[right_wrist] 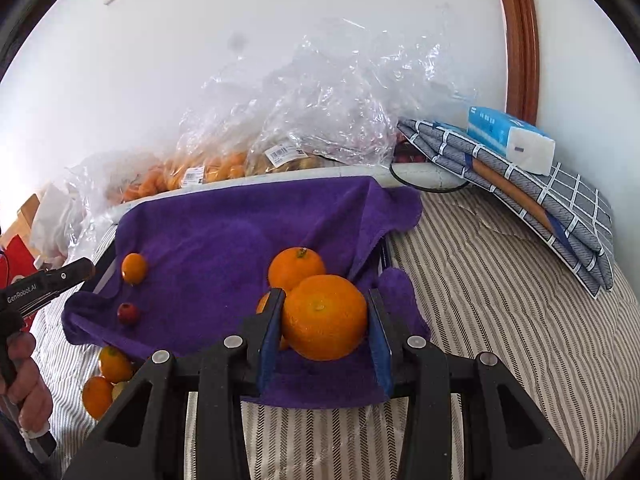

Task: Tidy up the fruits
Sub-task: 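Carry both fruits onto the towel and open both grippers, then withdraw both open grippers back toward the loose fruit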

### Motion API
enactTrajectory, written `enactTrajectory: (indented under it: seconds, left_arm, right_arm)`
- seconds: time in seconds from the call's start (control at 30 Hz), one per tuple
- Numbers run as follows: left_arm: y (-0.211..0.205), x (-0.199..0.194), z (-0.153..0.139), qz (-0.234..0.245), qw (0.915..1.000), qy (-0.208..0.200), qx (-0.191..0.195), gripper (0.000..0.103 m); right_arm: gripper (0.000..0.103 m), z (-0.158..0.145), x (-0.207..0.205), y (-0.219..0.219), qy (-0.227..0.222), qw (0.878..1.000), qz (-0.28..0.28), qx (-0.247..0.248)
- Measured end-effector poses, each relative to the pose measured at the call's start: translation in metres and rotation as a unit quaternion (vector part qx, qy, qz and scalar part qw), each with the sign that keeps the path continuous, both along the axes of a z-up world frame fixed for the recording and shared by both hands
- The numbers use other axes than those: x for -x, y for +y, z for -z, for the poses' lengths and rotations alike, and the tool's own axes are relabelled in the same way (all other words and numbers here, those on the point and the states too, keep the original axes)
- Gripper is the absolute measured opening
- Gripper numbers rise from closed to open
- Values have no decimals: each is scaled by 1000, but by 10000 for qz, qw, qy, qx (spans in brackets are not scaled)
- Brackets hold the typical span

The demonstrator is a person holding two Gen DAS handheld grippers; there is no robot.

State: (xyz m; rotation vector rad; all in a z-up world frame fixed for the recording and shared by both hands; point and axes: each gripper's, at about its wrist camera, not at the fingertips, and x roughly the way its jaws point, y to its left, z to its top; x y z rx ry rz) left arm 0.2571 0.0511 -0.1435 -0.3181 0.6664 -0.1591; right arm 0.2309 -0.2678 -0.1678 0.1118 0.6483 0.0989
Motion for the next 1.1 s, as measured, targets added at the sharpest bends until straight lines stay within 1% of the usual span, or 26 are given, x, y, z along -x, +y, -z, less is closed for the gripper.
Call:
enactTrajectory:
  seconds: [0.13, 0.23, 0.3, 0.4, 0.47, 0.6, 0.77, 0.8, 0.87, 0.97, 1.1]
  left_arm:
    - [-4, -3, 9, 61, 9998, 62, -150, 24]
    - [-4, -4, 9, 153, 9998, 93, -8, 24]
    - [-6, -2, 8, 176, 9998, 50, 11, 24]
    - [-6, -4, 9, 173, 9998, 111, 60, 24]
    - [-7, -5, 11, 187, 9996, 170, 96, 24]
    - [-7, -5, 10, 147, 9998, 156, 59, 24]
    - [-6, -4, 8, 169, 9998, 127, 60, 24]
    - [-6, -3, 7, 158, 9998, 99, 52, 25]
    - [-4, -1, 5, 159, 9998, 48, 110, 32]
    - [-2, 2, 3, 133, 9997, -29, 184, 35]
    - [-1, 10, -3, -43, 9997, -237, 82, 36]
  right_arm:
    - [40, 10, -3, 0, 88, 9999, -19, -48]
    - [40, 11, -3, 0, 95, 9999, -22, -132]
    - [40, 13, -4, -2, 134, 9996, -34, -253]
    - [40, 14, -4, -3, 124, 9996, -7, -267]
    - [40, 15, -4, -3, 96, 9997, 44, -205]
    - [41, 14, -1, 1, 20, 10000, 78, 4]
    - [43, 8, 6, 0, -185, 9998, 96, 51]
    - [45, 5, 8, 0, -247, 9996, 133, 60]
    - [45, 1, 13, 1, -282, 9993, 247, 79]
    - [45, -4, 25, 10, -232, 9994, 193, 146]
    - [46, -9, 49, 29, -250, 9990, 0, 371]
